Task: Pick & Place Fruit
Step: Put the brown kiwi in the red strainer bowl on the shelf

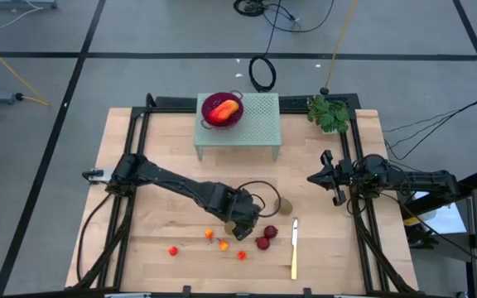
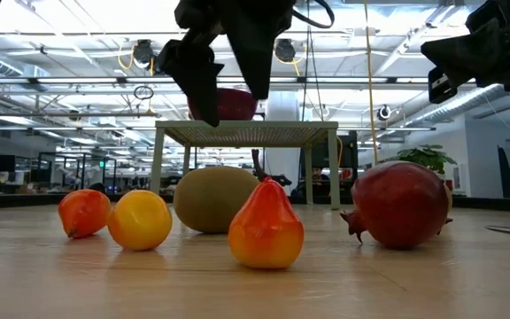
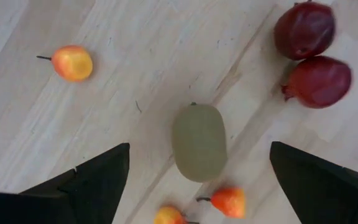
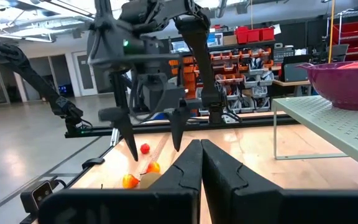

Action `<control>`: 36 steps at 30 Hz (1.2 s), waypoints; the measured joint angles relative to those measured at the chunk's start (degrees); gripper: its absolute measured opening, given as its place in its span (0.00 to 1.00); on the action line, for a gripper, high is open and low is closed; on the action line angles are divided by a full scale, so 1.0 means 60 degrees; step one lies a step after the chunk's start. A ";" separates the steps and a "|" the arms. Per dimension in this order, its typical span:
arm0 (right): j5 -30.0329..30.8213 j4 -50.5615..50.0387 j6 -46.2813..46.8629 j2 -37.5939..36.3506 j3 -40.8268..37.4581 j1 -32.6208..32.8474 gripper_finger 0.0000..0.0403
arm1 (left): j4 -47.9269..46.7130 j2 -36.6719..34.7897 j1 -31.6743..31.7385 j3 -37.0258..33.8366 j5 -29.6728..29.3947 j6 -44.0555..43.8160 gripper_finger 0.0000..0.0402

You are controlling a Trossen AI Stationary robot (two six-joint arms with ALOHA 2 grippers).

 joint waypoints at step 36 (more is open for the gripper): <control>0.0000 -0.0062 -0.0067 -0.0001 0.0000 0.0000 0.00 | 0.2884 0.0080 -0.0159 -0.2822 -0.0219 -0.1398 0.95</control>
